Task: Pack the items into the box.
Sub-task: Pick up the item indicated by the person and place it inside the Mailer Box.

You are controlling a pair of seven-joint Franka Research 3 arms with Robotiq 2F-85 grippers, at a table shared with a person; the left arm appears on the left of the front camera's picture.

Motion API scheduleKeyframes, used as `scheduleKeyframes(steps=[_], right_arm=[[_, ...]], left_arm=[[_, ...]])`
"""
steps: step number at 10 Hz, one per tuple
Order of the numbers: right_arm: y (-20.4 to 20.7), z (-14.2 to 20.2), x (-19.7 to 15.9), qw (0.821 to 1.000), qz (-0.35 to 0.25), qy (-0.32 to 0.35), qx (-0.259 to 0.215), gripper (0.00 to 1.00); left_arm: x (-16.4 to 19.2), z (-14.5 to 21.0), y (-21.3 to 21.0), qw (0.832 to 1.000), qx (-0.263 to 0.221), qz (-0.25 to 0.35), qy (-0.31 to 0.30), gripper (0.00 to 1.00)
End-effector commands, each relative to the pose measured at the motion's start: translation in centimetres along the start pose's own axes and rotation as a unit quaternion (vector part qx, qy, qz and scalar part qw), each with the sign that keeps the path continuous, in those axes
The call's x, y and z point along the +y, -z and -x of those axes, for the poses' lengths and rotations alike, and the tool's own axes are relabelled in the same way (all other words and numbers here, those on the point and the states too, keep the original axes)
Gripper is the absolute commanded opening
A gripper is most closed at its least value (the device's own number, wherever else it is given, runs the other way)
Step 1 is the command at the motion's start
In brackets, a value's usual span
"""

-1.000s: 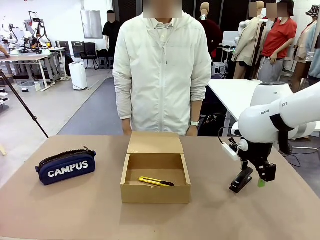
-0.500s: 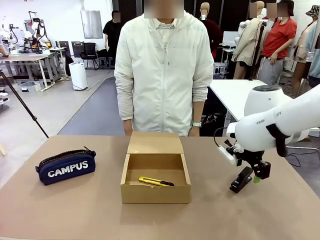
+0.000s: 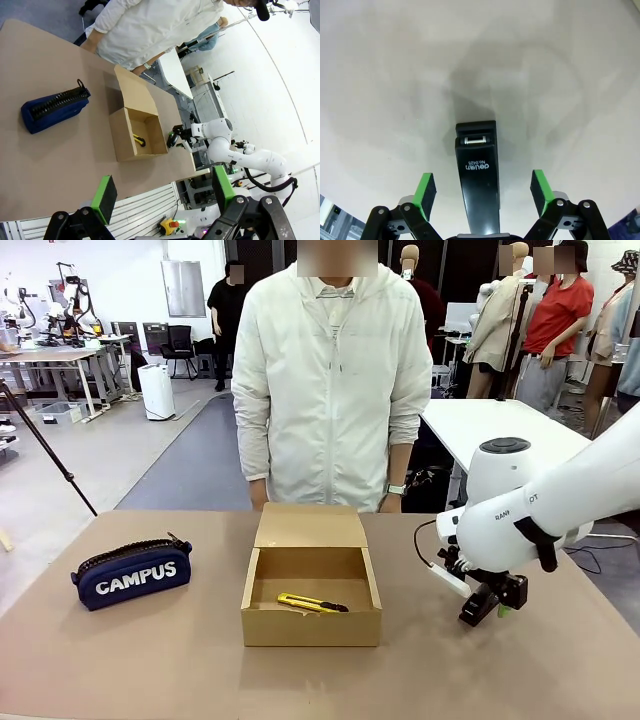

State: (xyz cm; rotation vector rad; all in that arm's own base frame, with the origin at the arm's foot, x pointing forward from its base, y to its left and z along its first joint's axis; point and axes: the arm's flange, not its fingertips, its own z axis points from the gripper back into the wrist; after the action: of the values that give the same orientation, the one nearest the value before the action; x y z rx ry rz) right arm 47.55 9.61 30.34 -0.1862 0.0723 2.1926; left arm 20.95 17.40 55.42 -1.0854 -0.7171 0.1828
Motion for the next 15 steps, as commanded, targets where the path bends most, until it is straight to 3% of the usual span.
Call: scheduleKeyframes(steps=[1, 3, 4, 5, 13, 15], right_arm=[[0.4, 0.7, -0.3, 1.000, -0.006, -0.012, 0.003, 1.00], [0.7, 0.9, 0.1, 1.000, -0.007, -0.003, -0.019, 1.00], [0.8, 1.3, 0.2, 0.999, -0.019, 0.029, -0.016, 0.40], [0.8, 1.4, 0.5, 0.999, -0.015, 0.018, -0.028, 0.00], [0.3, 2.0, 0.8, 0.999, -0.004, 0.026, -0.028, 0.00], [-2.0, 1.9, 1.3, 0.997, -0.023, 0.058, -0.040, 0.00]], left_arm=[[0.0, -0.1, 0.0, 1.000, -0.005, 0.009, 0.008, 1.00], [0.0, -0.1, 0.0, 1.000, -0.005, 0.009, 0.008, 1.00], [0.0, -0.1, 0.0, 1.000, -0.005, 0.009, 0.008, 1.00], [0.0, -0.1, 0.0, 1.000, -0.005, 0.009, 0.008, 1.00], [0.0, -0.1, 0.0, 1.000, -0.005, 0.009, 0.008, 1.00], [0.0, -0.1, 0.0, 1.000, -0.005, 0.009, 0.008, 1.00]])
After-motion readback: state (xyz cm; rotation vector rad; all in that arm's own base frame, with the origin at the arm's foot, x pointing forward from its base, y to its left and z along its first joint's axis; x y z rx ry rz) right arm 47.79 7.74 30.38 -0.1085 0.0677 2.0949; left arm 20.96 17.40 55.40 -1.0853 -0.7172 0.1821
